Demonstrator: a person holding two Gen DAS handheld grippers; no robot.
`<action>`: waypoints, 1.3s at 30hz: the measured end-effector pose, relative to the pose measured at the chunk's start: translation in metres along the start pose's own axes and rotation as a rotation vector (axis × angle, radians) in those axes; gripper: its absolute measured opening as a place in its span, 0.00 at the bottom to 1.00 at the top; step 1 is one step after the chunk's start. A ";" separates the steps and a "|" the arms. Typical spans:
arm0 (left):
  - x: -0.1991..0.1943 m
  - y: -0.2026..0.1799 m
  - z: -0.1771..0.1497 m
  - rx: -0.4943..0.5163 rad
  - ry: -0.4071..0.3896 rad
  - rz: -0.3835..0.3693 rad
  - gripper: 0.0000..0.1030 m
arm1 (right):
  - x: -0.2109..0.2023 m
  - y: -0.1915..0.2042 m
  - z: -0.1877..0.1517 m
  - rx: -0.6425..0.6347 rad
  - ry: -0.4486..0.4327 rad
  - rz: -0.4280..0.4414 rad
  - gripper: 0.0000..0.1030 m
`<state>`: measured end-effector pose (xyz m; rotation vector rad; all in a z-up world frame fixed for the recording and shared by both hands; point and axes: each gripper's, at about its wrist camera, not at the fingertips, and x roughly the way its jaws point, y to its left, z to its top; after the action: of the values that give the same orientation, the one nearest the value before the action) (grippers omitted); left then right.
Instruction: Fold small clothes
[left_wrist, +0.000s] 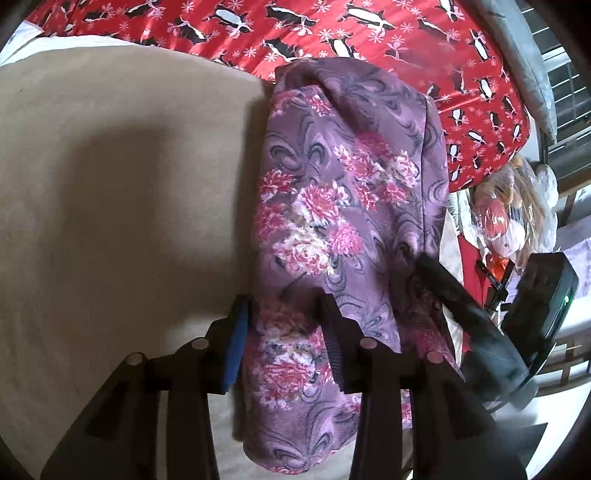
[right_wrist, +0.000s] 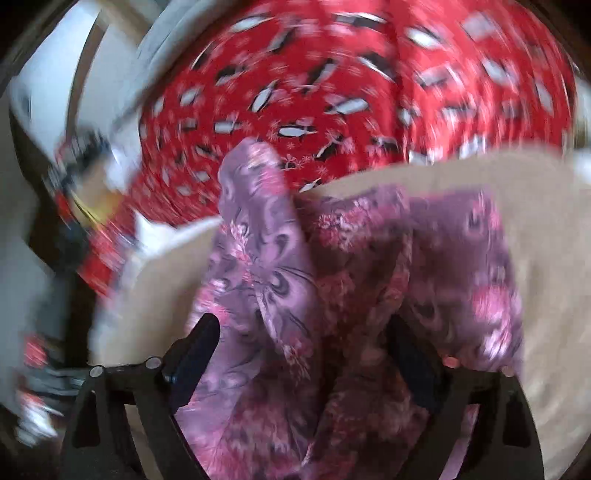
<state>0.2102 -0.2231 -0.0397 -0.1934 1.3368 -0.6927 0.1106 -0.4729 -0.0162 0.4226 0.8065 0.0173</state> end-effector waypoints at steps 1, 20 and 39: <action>-0.002 -0.001 0.000 0.002 -0.002 -0.002 0.36 | 0.004 0.011 -0.001 -0.072 0.010 -0.055 0.12; -0.003 -0.040 -0.001 0.131 -0.044 0.065 0.59 | -0.060 -0.098 -0.024 0.328 -0.156 0.091 0.65; -0.001 -0.051 -0.011 0.206 -0.020 0.109 0.64 | -0.046 -0.114 -0.021 0.310 -0.056 0.162 0.56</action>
<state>0.1825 -0.2602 -0.0160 0.0384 1.2381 -0.7289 0.0473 -0.5778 -0.0402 0.7775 0.7197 0.0308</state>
